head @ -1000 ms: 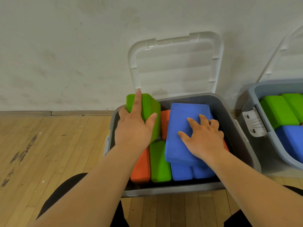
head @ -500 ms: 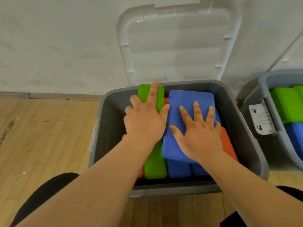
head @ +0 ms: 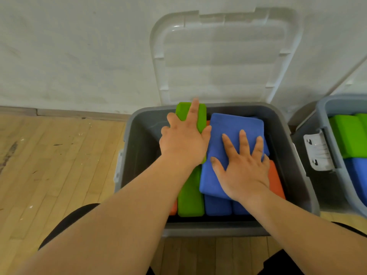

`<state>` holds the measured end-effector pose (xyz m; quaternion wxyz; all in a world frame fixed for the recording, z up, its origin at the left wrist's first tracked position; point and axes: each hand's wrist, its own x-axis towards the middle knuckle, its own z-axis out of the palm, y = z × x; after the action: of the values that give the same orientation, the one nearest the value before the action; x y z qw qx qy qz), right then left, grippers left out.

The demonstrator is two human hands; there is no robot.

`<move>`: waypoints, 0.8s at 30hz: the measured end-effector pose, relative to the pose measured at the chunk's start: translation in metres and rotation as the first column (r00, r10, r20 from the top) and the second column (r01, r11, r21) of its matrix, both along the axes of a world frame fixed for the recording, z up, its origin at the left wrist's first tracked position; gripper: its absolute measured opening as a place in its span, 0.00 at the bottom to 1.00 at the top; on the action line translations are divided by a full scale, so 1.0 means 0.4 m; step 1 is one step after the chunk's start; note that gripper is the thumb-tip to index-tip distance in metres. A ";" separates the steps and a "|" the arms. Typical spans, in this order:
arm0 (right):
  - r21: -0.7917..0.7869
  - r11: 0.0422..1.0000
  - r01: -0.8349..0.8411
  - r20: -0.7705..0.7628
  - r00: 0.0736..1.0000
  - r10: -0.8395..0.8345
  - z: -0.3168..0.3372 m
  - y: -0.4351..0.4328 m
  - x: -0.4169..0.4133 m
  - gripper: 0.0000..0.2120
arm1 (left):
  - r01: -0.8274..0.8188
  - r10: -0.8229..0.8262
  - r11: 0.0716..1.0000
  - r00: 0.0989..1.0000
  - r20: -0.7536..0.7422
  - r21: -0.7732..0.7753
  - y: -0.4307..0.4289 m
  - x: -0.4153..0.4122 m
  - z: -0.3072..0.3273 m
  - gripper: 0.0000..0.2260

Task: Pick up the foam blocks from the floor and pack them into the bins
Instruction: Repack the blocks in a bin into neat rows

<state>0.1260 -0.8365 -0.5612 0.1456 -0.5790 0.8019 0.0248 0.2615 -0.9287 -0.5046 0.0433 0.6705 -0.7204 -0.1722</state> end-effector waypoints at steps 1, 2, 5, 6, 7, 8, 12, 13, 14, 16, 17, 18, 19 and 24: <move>0.012 1.000 0.000 0.003 1.000 0.000 0.003 0.001 0.002 0.37 | -0.026 0.027 0.999 0.999 -0.021 0.044 -0.016 0.012 0.009 0.34; 0.016 1.000 -0.002 0.006 1.000 0.001 0.005 0.002 0.004 0.37 | -0.030 0.033 0.996 0.999 -0.034 0.082 -0.033 0.024 0.017 0.34; 0.020 1.000 -0.004 0.005 1.000 0.004 0.009 0.003 0.005 0.37 | 0.003 0.007 0.988 0.998 -0.059 0.153 -0.065 0.058 0.027 0.34; 0.028 1.000 -0.002 0.004 1.000 0.002 0.010 0.004 0.005 0.37 | 0.000 0.011 0.986 0.998 -0.067 0.167 -0.071 0.064 0.023 0.34; 0.037 0.999 -0.003 0.001 1.000 0.003 0.011 0.005 0.008 0.37 | -0.008 0.021 0.984 0.997 -0.072 0.178 -0.075 0.068 0.016 0.34; 0.043 0.999 -0.005 -0.001 1.000 0.005 0.011 0.005 0.012 0.37 | -0.016 0.031 0.983 0.996 -0.078 0.182 -0.081 0.068 0.007 0.33; 0.053 0.999 -0.008 -0.010 1.000 0.009 0.012 -0.001 0.018 0.37 | -0.017 0.031 0.982 0.997 -0.070 0.190 -0.108 0.051 -0.058 0.30; 0.056 0.998 -0.008 -0.011 1.000 0.009 0.011 -0.003 0.017 0.37 | -0.016 0.030 0.980 0.997 -0.068 0.198 -0.108 0.049 -0.081 0.30; 0.054 0.999 -0.008 -0.011 1.000 0.009 0.008 -0.003 0.016 0.37 | -0.016 0.031 0.978 0.997 -0.070 0.208 -0.106 0.049 -0.108 0.29; 0.026 1.000 -0.010 -0.007 1.000 0.011 0.002 -0.005 0.015 0.38 | -0.021 0.038 0.974 0.996 -0.075 0.225 -0.105 0.053 -0.164 0.28; 0.014 1.000 -0.009 -0.001 1.000 0.009 0.000 -0.005 0.012 0.38 | -0.025 0.043 0.971 0.996 -0.075 0.237 -0.106 0.054 -0.194 0.27; 0.001 1.000 -0.006 0.007 1.000 0.006 -0.005 -0.004 0.011 0.39 | -0.031 0.050 0.969 0.996 -0.072 0.247 -0.108 0.051 -0.220 0.27; -0.015 1.000 -0.003 0.016 1.000 0.003 -0.009 -0.003 0.010 0.39 | -0.036 0.055 0.967 0.996 -0.068 0.251 -0.109 0.047 -0.246 0.27; -0.046 0.999 -0.003 0.008 1.000 0.003 -0.020 -0.010 -0.005 0.38 | -0.014 0.022 0.982 0.999 -0.040 0.189 -0.125 0.011 -0.302 0.26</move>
<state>0.1239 -0.8404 -0.5691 0.1353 -0.5836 0.8007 0.0043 0.2658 -0.9788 -0.6254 -0.0040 0.6742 -0.6937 -0.2533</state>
